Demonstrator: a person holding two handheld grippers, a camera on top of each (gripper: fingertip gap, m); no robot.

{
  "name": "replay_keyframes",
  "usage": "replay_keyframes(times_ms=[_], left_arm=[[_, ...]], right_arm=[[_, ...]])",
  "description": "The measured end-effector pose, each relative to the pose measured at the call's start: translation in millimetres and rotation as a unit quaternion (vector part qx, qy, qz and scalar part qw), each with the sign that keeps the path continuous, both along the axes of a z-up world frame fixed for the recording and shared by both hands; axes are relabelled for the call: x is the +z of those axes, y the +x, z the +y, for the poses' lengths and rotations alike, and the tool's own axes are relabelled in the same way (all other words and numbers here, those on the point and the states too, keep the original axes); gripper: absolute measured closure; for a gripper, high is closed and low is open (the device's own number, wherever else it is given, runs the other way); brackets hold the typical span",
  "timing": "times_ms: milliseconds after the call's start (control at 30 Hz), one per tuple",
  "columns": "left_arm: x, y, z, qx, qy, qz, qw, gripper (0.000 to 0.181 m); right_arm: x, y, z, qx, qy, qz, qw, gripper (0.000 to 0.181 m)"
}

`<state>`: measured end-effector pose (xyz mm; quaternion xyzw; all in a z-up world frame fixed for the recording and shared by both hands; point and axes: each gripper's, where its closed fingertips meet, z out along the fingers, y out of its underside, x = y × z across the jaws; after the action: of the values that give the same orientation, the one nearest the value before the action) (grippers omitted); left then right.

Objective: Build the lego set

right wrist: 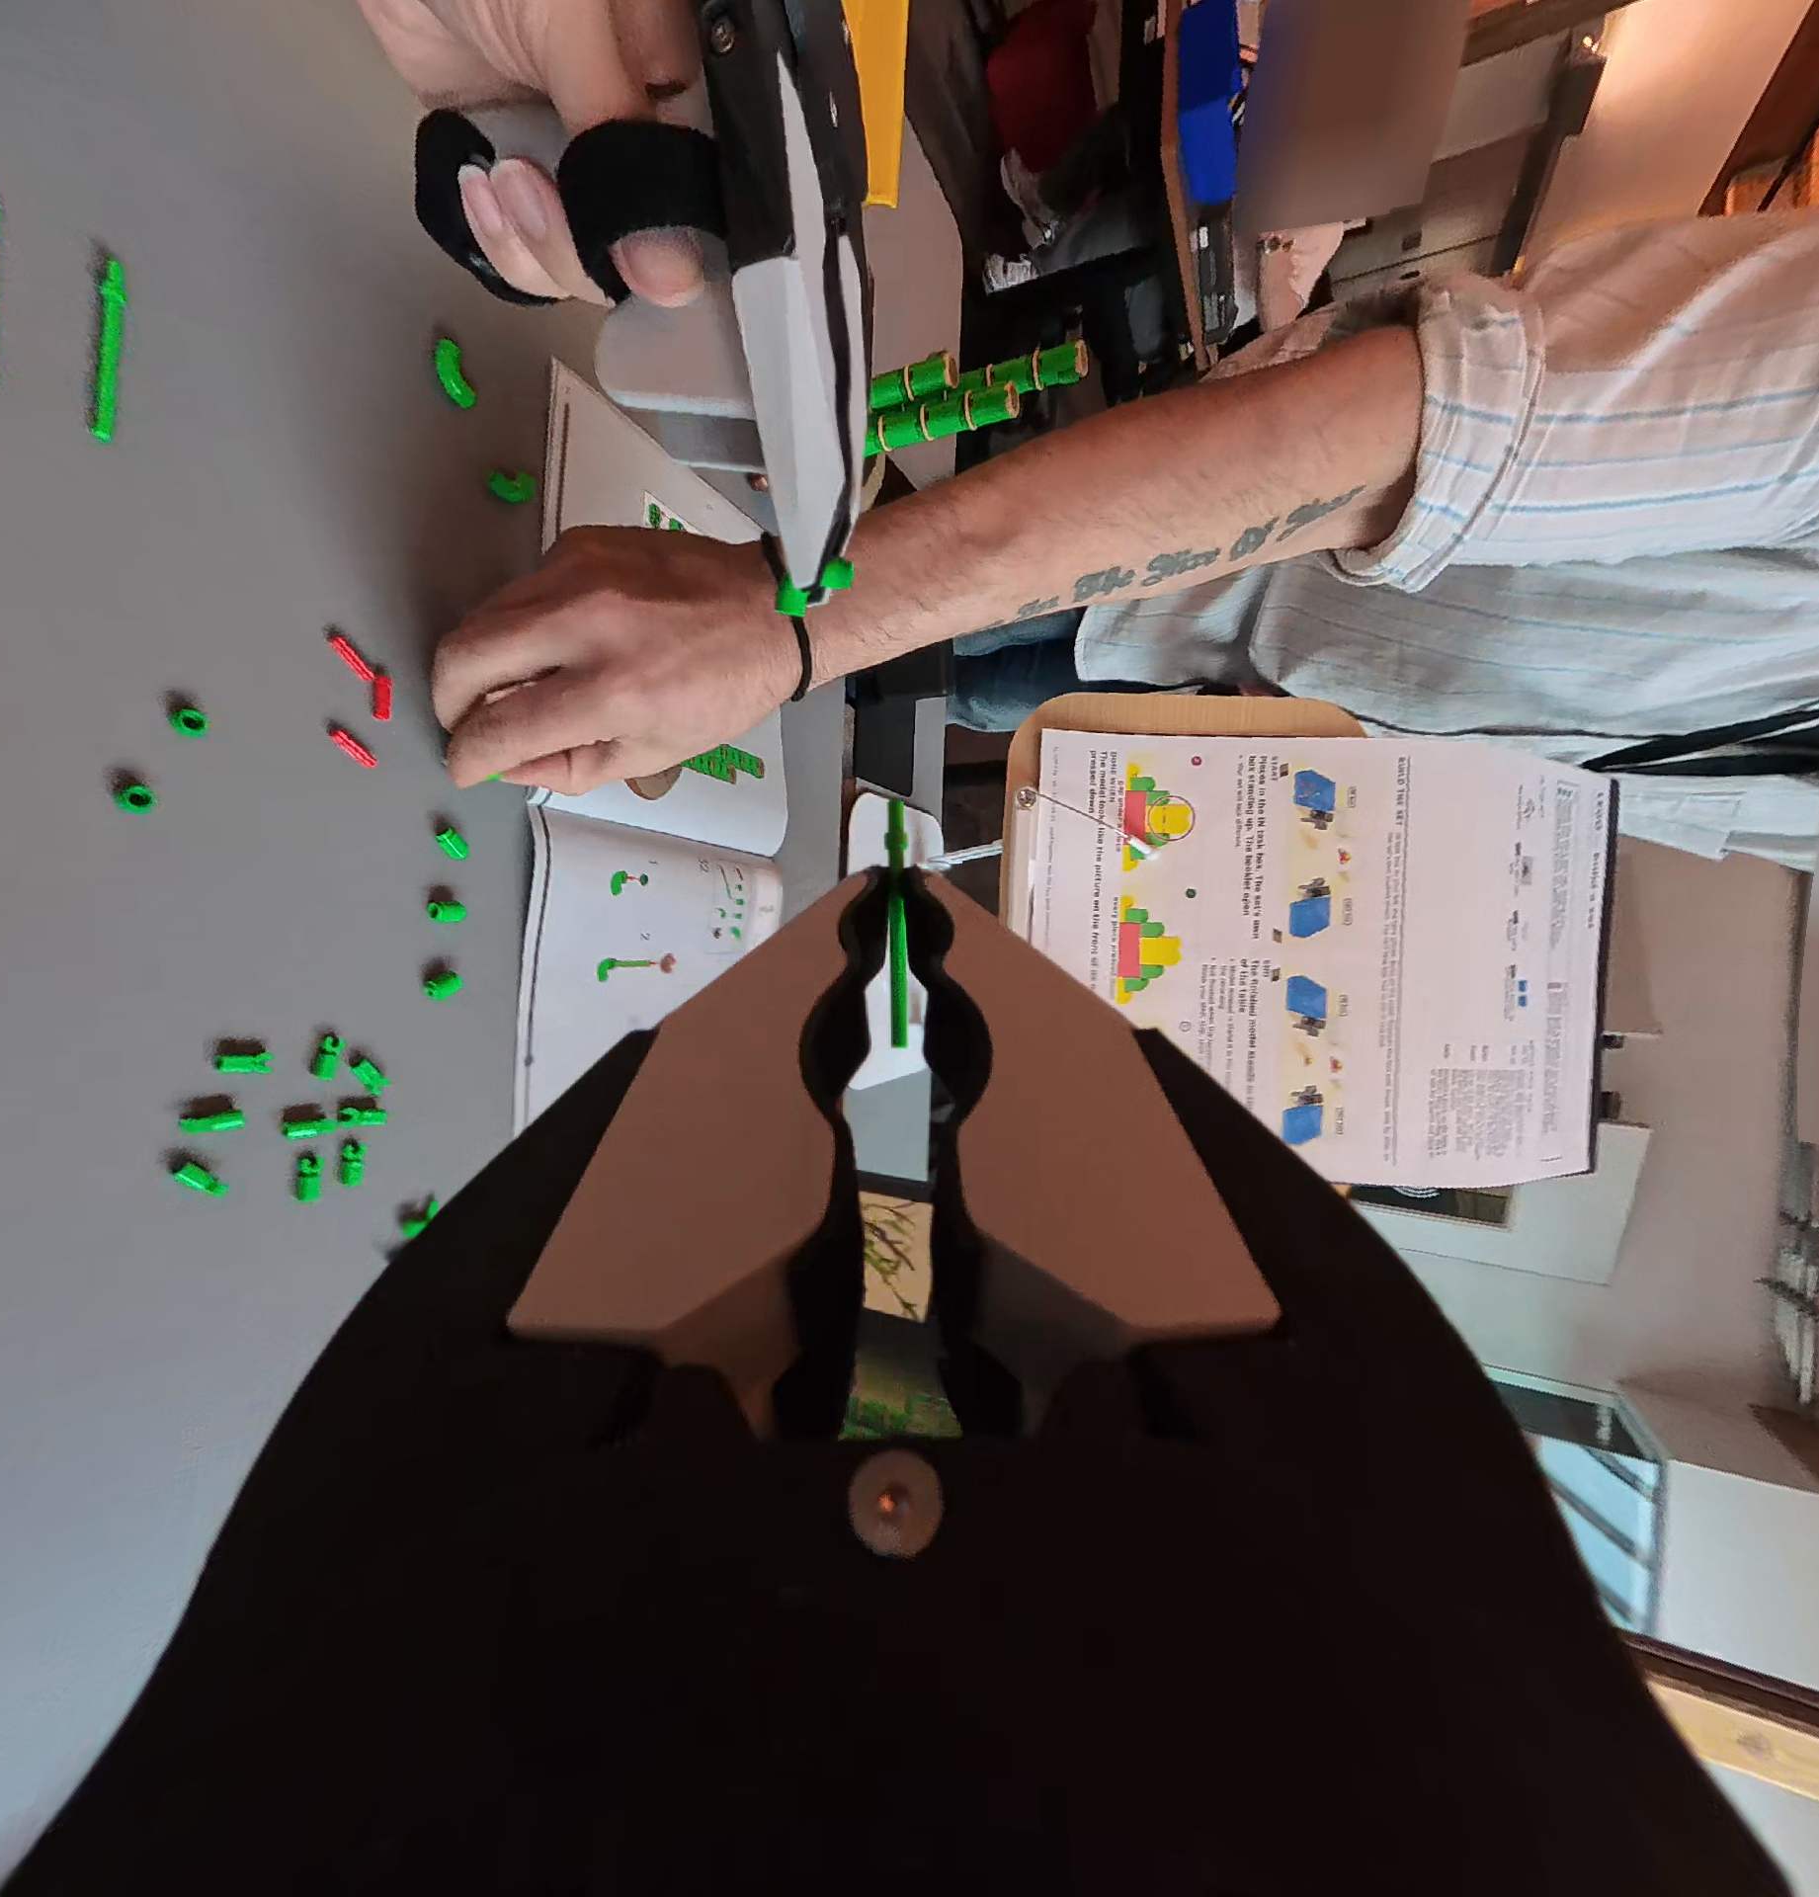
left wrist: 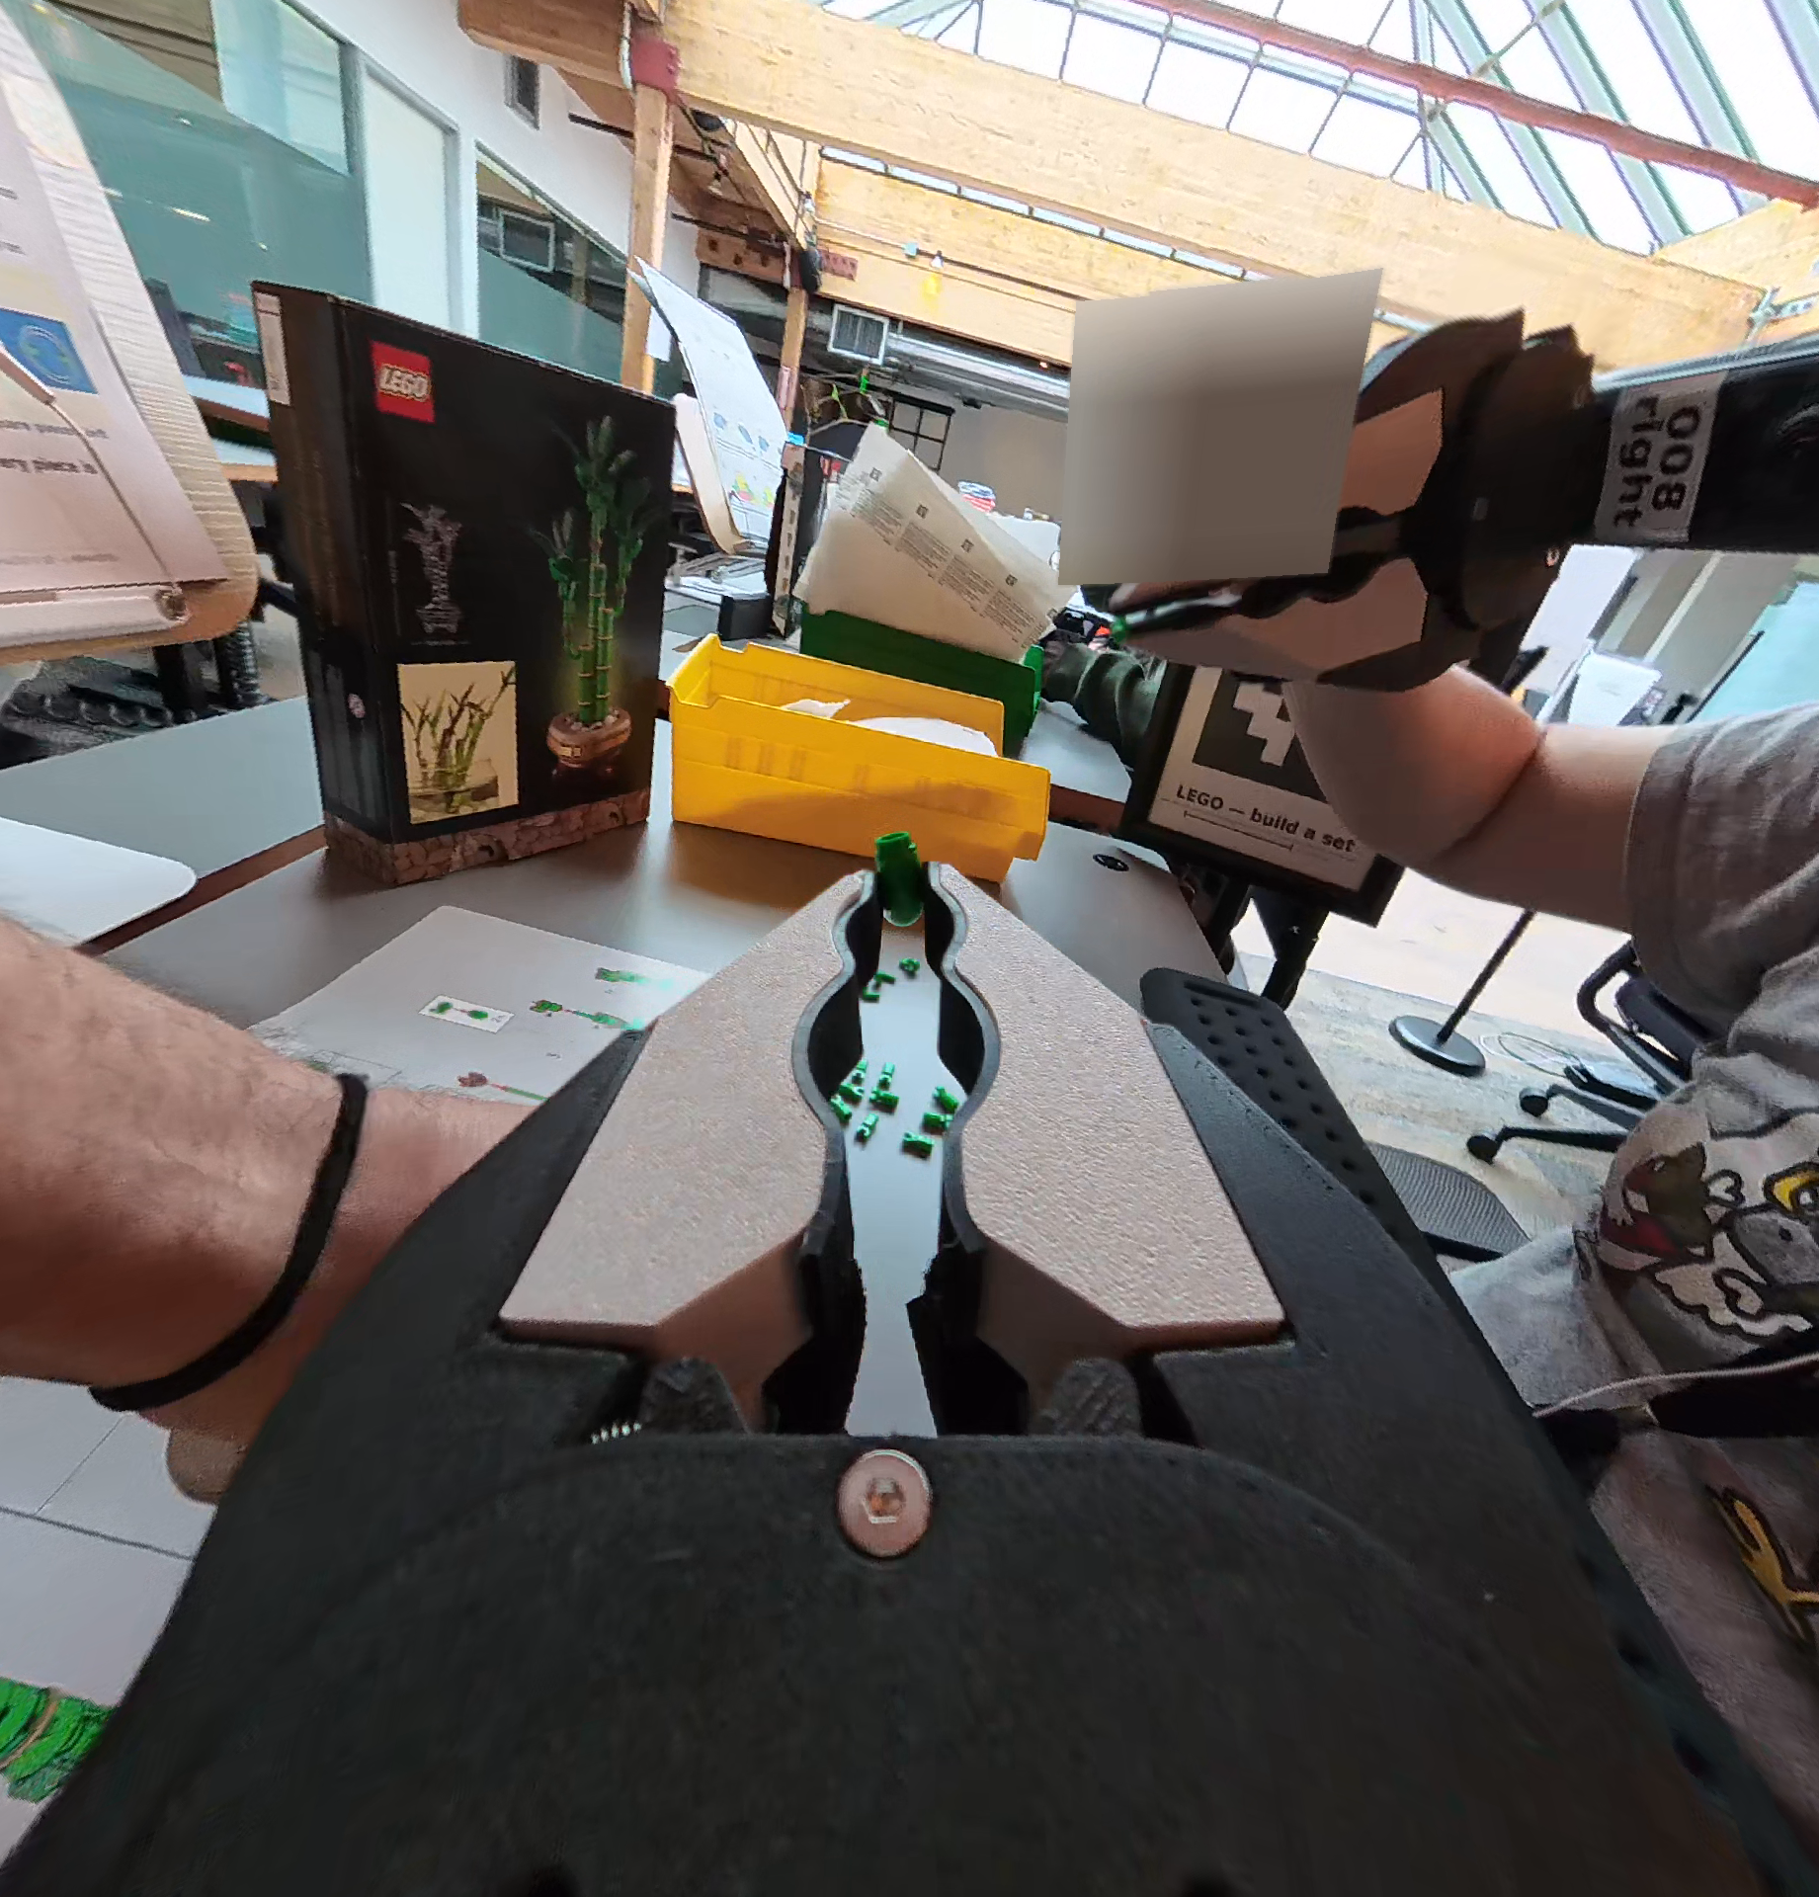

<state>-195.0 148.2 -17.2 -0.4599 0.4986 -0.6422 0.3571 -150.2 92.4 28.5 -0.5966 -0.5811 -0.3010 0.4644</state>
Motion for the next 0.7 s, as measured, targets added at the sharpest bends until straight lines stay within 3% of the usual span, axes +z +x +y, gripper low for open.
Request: replay_keyframes(times_ms=[367,700], left_arm=[[0,10,-21,-0.031,-0.003,0.009,0.999,0.176],[-1,14,-29,-0.055,-0.032,0.014,0.998,0.177]], right_arm=[[26,-14,5,0.059,0.001,-0.095,0.994,0.181],[11,-20,19,0.112,-0.058,-0.139,0.982,0.180]])
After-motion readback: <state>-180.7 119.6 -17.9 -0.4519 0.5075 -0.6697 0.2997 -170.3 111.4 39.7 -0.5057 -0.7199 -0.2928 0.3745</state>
